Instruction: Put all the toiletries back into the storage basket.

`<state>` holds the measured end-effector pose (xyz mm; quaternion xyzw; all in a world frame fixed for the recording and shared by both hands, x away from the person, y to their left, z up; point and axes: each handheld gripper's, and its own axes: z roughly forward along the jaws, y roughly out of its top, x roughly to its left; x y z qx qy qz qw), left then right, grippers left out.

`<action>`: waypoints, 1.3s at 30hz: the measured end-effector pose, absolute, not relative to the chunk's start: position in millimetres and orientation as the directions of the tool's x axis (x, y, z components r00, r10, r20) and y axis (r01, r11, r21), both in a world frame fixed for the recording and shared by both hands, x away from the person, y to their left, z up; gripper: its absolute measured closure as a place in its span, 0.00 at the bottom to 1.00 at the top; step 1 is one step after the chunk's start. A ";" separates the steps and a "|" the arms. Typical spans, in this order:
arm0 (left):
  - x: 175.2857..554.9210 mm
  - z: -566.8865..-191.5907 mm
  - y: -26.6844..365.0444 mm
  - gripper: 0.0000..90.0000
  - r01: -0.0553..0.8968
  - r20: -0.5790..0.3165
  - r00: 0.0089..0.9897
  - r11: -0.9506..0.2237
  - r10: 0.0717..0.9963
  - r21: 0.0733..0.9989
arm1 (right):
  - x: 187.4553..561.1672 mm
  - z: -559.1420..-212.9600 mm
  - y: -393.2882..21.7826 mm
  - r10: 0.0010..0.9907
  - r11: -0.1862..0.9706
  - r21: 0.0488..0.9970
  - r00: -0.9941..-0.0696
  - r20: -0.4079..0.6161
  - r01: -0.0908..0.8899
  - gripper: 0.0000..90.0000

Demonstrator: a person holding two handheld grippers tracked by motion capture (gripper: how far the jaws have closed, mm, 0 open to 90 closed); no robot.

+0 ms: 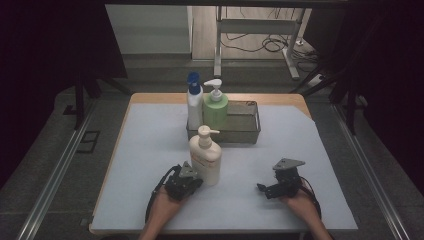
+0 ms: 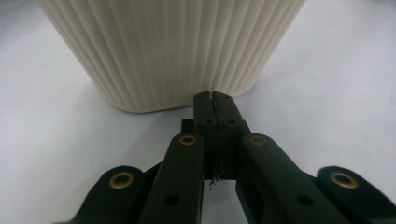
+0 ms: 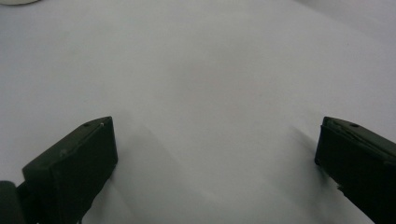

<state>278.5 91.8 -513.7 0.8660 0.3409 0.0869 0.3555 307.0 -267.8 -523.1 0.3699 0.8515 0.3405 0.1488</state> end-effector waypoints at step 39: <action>251.3 -521.2 170.2 0.14 0.615 -0.065 0.547 -0.348 0.834 0.707 | 293.3 -495.4 -247.1 0.647 0.512 0.735 -0.763 0.012 0.445 0.00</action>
